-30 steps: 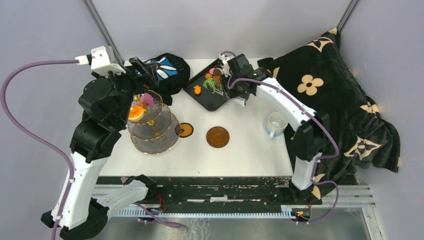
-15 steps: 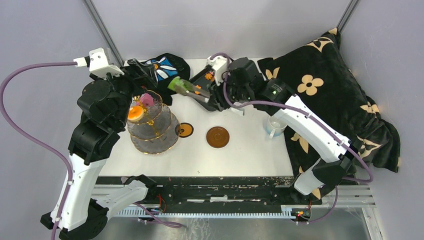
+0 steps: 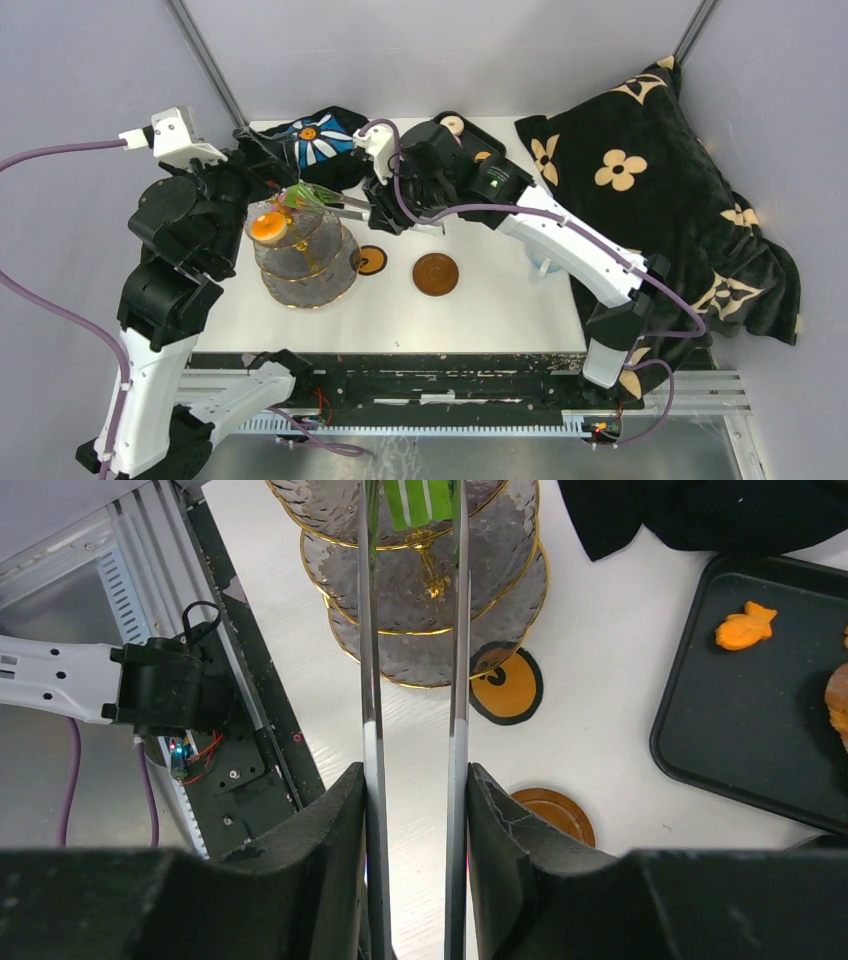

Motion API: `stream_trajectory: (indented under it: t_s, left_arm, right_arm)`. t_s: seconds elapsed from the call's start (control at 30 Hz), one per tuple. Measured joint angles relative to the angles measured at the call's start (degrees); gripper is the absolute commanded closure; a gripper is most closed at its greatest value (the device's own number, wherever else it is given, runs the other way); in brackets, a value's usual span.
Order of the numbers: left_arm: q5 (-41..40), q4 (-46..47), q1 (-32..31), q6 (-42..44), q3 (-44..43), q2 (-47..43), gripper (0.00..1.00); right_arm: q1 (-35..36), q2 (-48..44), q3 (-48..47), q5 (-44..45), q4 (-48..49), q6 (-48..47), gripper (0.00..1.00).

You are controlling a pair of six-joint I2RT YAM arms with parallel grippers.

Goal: Serve the afternoon tea

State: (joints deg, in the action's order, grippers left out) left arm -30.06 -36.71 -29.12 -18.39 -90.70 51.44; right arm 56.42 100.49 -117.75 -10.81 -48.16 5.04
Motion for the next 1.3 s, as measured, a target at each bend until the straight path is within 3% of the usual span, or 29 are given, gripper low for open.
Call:
stream_trajectory:
  t_s: [0.57, 0.9, 1.3]
  left_arm:
    - [-1.2, -0.9, 0.0, -0.2, -0.5, -0.1, 0.01]
    - [-1.3, -0.9, 0.0, -0.2, -0.5, -0.1, 0.01]
    - [-1.3, -0.9, 0.0, -0.2, -0.5, -0.5, 0.01]
  right_arm:
    - [1.6, 4.5, -4.4, 0.0, -4.7, -0.7, 0.83]
    - [2.4, 4.6, -6.0, 0.4, -6.4, -1.0, 0.58]
    - [2.8, 4.8, -6.4, 1.0, -6.3, -1.1, 0.51]
